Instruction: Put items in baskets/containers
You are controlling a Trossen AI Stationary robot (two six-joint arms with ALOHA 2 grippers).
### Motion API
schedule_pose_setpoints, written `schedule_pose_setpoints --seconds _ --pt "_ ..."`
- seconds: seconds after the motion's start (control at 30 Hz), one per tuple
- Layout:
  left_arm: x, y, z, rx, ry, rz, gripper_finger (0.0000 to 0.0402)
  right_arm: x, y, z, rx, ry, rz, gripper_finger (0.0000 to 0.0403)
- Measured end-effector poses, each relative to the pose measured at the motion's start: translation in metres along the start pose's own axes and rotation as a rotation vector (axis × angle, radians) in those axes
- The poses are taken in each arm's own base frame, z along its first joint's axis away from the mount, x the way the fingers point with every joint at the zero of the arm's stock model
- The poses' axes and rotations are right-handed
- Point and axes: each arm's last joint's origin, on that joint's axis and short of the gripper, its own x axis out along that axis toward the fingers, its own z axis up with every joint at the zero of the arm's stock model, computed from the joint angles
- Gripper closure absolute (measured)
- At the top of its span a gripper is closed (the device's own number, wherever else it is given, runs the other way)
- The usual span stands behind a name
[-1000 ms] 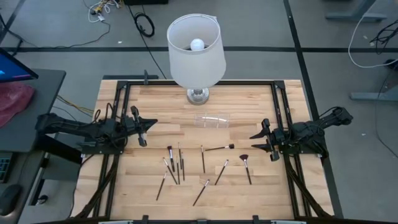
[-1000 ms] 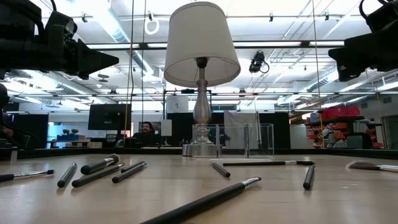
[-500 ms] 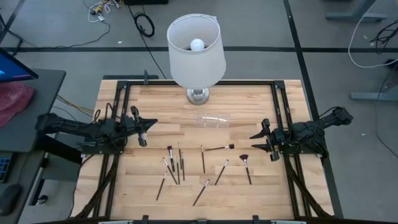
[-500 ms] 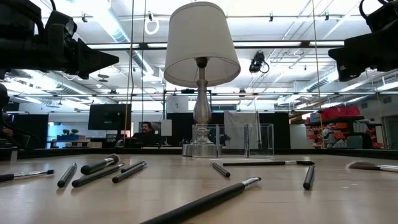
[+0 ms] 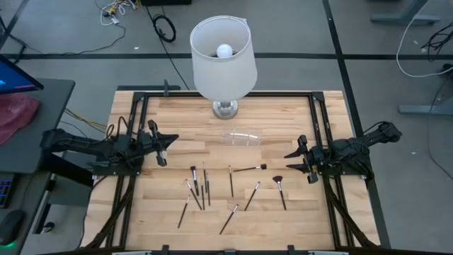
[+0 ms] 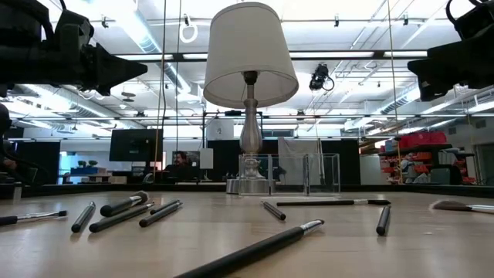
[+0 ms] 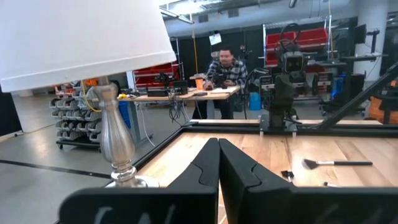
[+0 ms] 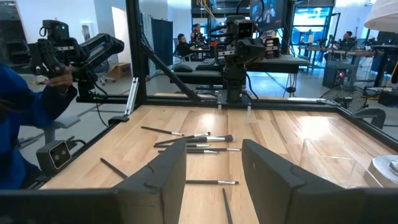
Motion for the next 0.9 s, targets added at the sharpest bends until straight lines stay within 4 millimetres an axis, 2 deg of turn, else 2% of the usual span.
schedule_pose_setpoints --seconds 0.63,0.73,0.9 --pt "0.0 0.0 0.0 0.04 0.005 0.006 0.0396 0.0 0.0 0.0 0.0 0.0 0.0 0.0243" --pt "0.0 0.0 0.002 0.037 -0.001 0.005 0.038 0.0 0.0 0.0 0.0 0.0 0.0 0.0243" --pt "0.003 0.0 0.023 0.058 -0.07 -0.063 0.0337 0.0 0.0 0.0 0.0 0.0 0.0 0.0243"
